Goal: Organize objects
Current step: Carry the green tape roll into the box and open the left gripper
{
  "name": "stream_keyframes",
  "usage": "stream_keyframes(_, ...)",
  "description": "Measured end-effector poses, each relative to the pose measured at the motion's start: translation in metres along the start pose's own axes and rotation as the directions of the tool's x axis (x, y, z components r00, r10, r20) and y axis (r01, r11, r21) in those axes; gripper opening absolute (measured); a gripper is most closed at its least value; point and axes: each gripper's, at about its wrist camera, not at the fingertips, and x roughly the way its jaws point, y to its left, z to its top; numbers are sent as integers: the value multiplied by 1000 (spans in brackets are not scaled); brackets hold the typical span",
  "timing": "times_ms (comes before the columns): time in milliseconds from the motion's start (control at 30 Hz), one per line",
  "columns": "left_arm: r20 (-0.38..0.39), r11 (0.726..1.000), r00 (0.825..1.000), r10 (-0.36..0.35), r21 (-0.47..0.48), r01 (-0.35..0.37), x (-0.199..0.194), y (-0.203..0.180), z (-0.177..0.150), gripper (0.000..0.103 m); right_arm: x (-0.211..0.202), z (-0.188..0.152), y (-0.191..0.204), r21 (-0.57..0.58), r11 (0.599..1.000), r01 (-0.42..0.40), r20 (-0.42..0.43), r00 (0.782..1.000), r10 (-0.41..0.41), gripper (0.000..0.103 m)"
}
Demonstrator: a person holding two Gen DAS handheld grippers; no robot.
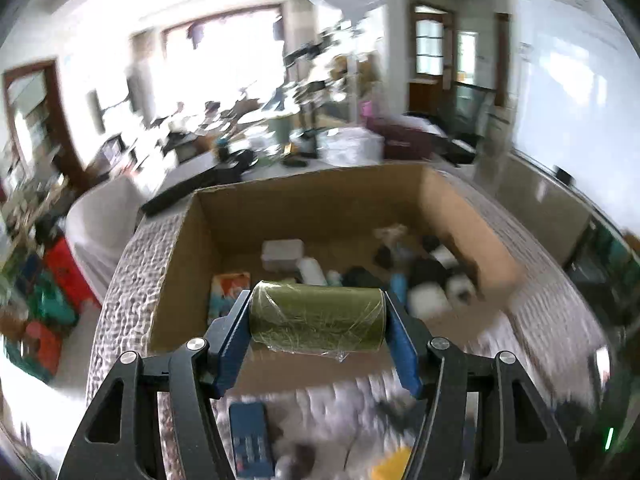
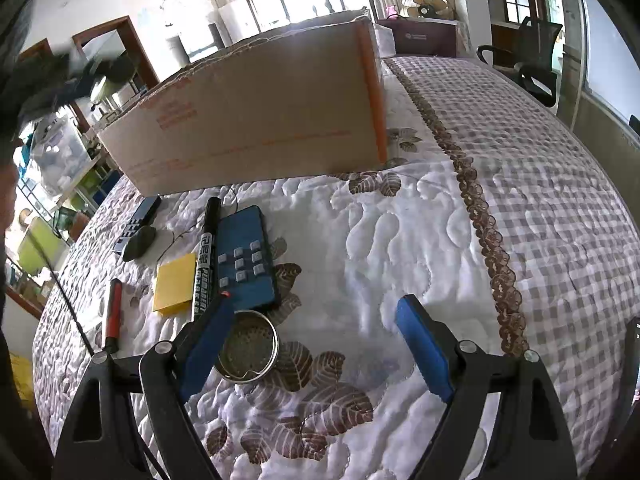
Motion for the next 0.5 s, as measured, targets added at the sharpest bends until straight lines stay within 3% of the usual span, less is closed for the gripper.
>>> stream_keyframes(167,-175,985,983,-54,-169,24,80,3,27,62,-2,2,-2,9,1000,10,17,1000,-10,103)
stream_keyframes(233,-219,983,974,-55,-182,15,102,-11,26,62,-2,2,-4,6,1000,24,23,999,-24,103)
stream_keyframes(400,-257,987,966,-31,-160,-10,126,-35,30,62,0,4,-8,20,999,26,15,1000,-26,103)
stream_keyframes(500,-183,991,983,-21,-137,-5,116,-41,31,71,1,4,-8,18,999,26,14,1000,-26,103)
